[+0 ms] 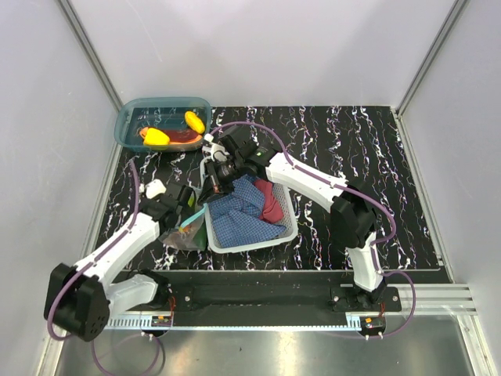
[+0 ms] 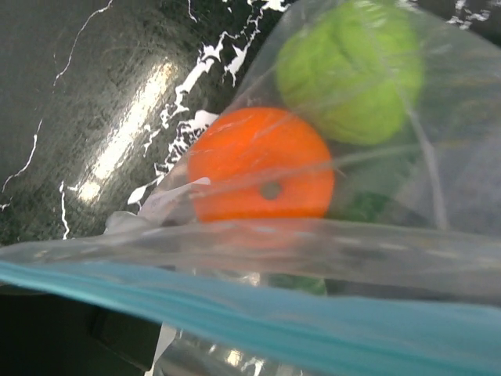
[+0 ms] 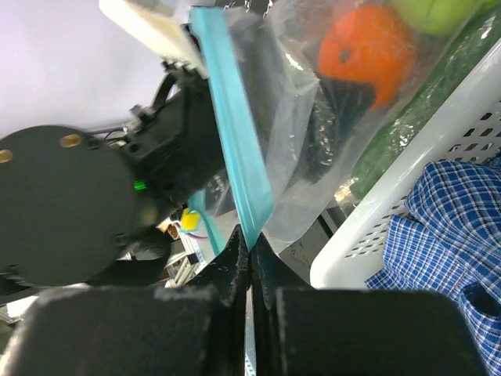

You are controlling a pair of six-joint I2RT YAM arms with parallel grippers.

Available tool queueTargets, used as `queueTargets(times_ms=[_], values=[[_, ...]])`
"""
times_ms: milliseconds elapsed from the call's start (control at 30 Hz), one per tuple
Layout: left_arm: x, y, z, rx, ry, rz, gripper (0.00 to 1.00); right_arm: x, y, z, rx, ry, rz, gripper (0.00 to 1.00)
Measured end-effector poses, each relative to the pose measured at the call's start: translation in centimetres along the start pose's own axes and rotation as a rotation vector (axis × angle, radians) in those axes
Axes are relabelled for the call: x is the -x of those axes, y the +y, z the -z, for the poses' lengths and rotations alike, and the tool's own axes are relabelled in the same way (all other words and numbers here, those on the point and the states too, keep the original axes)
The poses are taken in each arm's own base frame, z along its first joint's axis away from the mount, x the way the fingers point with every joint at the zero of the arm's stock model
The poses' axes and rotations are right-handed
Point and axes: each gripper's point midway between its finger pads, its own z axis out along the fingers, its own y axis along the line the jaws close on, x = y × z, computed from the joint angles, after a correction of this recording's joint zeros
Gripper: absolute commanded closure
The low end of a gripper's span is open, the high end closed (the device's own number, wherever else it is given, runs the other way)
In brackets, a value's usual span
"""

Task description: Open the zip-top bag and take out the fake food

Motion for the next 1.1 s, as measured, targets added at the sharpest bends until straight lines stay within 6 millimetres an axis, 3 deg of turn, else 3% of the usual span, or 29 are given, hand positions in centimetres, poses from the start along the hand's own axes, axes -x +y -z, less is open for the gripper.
queueTargets(times_ms=[200,367,433,600,667,800,933,1100], values=[[-0.4,-0.3,-2.4,0.069,0.003,-0.034,0.28,0.0,-0.2,-0.1,-0.002,0.001,-0.002,1.00],[-0.1,-0.6,-3.1,0.072,-0.025,-0.038,0.54,-0.1,-0.4,-0.2,-0.005,0.006,-0.006,1.00],[0.0,-0.5,-3.2,0.071,-0.028,-0.041,0.57,-0.2,-0.5,-0.3,-0.007,0.009,-0.008,1.00],[0.3,-0.4,-2.9,0.059,-0.032,-0.048,0.37,-0.4,-0.8,-0.4,-0.010,0.014,-0.011,1.00],[0.7,-0.4,-2.0,0.035,-0.046,-0.033,0.36,-0.5,-0.7,-0.3,-0.005,0.017,-0.011,1.00],[2.1,-0.5,0.6,-0.050,-0.098,0.030,0.23,-0.7,-0.4,-0.3,0.011,0.031,-0.016,1.00],[3.1,-0.6,2.3,-0.092,-0.124,0.073,0.20,-1.2,0.1,-0.2,0.046,0.056,-0.033,1.00],[2.3,0.2,1.1,-0.017,-0.083,0.077,0.18,-1.5,0.7,0.0,0.069,0.055,-0.032,1.00]])
